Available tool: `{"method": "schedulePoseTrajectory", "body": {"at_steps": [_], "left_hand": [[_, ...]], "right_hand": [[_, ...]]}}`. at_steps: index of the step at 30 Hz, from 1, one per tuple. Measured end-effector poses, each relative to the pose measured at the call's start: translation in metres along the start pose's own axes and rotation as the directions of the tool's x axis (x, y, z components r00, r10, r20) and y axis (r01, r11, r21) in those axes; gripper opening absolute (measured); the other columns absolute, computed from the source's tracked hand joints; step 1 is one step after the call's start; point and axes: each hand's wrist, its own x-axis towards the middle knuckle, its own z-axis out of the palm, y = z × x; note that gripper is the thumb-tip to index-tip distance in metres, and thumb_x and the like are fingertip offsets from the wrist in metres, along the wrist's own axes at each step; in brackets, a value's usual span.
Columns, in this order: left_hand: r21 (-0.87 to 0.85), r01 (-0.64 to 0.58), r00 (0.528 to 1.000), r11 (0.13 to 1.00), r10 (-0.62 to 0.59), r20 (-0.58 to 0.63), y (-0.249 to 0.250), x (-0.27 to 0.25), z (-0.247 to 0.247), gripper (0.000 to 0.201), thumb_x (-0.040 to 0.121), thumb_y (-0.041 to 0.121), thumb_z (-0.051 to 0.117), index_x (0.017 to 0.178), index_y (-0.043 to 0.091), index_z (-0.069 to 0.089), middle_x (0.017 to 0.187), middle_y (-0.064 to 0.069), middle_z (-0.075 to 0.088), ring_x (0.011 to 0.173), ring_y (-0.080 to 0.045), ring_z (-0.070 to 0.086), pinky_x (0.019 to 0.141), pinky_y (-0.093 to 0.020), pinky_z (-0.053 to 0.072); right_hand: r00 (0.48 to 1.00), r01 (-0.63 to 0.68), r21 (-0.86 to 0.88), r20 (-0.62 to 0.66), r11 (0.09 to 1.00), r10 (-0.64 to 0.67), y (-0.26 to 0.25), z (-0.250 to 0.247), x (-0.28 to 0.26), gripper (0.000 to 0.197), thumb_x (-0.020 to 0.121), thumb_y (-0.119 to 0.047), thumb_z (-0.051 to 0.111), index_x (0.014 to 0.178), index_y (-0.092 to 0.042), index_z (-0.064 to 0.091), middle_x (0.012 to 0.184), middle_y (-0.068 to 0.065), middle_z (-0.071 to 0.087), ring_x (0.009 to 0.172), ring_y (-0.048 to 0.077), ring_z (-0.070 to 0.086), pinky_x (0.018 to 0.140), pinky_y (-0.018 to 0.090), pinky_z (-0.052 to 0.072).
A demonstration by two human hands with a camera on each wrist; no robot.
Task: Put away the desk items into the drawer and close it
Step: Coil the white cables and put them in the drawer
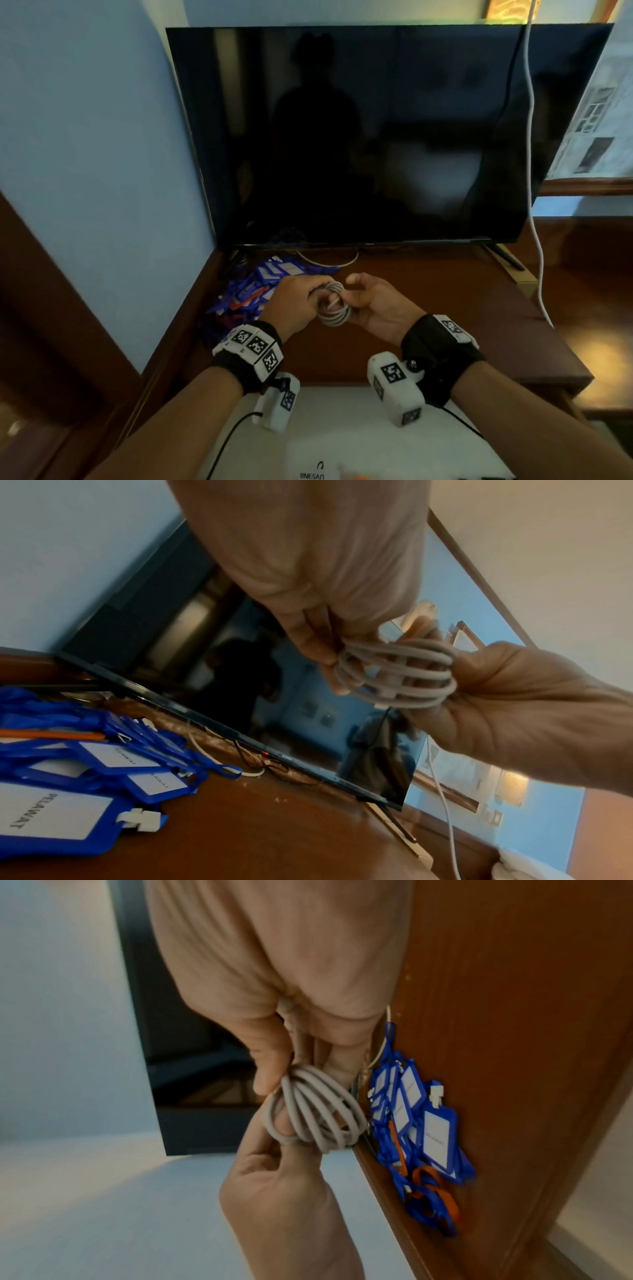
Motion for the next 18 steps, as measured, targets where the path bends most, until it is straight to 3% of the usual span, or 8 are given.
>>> {"method": "schedulePoseTrajectory", "body": {"at_steps": [4,7,9,12,15,18], "left_hand": [[-0.018,-0.006,1.0,1.0,0.006,-0.005,0.0,-0.01,0.002,0.035,0.09,0.031,0.052,0.108,0.007,0.071,0.099,-0.008,0.072,0.09,-0.015,0.064,0.08,-0.022,0.048],[-0.001,0.031,0.999,1.0,-0.031,-0.017,0.001,-0.013,0.004,0.03,0.091,0.02,0.059,0.116,0.005,0.067,0.11,-0.01,0.07,0.1,-0.013,0.062,0.084,-0.004,0.037],[-0.021,0.096,0.995,0.995,-0.096,-0.002,0.004,-0.013,0.003,0.029,0.092,0.016,0.062,0.119,0.007,0.066,0.113,-0.008,0.069,0.1,-0.007,0.059,0.082,0.001,0.036],[-0.039,0.18,0.982,0.983,-0.178,0.066,0.01,-0.01,-0.003,0.025,0.09,0.02,0.066,0.114,0.013,0.069,0.104,-0.003,0.071,0.09,-0.008,0.063,0.077,-0.011,0.048],[-0.003,0.227,0.966,0.974,-0.225,0.129,0.016,-0.007,-0.009,0.024,0.088,0.02,0.068,0.111,0.014,0.071,0.096,-0.002,0.072,0.081,-0.006,0.063,0.064,-0.005,0.044],[-0.035,0.317,0.93,0.948,-0.304,0.206,0.019,-0.008,-0.011,0.028,0.085,0.014,0.071,0.113,0.013,0.069,0.1,-0.002,0.072,0.088,-0.008,0.066,0.067,-0.009,0.049]], "right_hand": [[0.999,-0.049,0.146,0.0,0.988,0.049,0.007,0.003,-0.001,0.025,0.094,0.013,0.036,0.1,-0.01,0.043,0.107,0.021,0.053,0.085,0.028,0.061,0.076,0.042,0.055],[0.997,-0.062,0.261,-0.022,0.963,0.07,0.01,0.005,-0.004,0.03,0.096,0.008,0.035,0.12,-0.008,0.043,0.117,0.024,0.053,0.087,0.028,0.058,0.085,0.041,0.046],[0.998,-0.052,0.312,-0.019,0.949,0.061,0.011,0.005,-0.006,0.035,0.096,0.007,0.036,0.127,-0.008,0.041,0.114,0.023,0.055,0.084,0.026,0.057,0.085,0.039,0.045],[1.0,-0.022,0.206,-0.012,0.978,0.026,0.014,0.008,-0.011,0.039,0.089,0.01,0.048,0.123,-0.008,0.043,0.11,0.019,0.058,0.084,0.026,0.063,0.078,0.037,0.05],[0.999,-0.001,0.041,-0.039,0.999,0.003,0.016,0.01,-0.012,0.053,0.081,0.022,0.05,0.125,-0.009,0.046,0.118,0.023,0.057,0.095,0.032,0.063,0.075,0.041,0.054],[0.996,0.007,-0.108,-0.09,0.994,-0.017,0.021,0.012,-0.011,0.062,0.076,0.028,0.046,0.126,-0.011,0.045,0.114,0.024,0.058,0.096,0.035,0.059,0.077,0.044,0.052]]}}
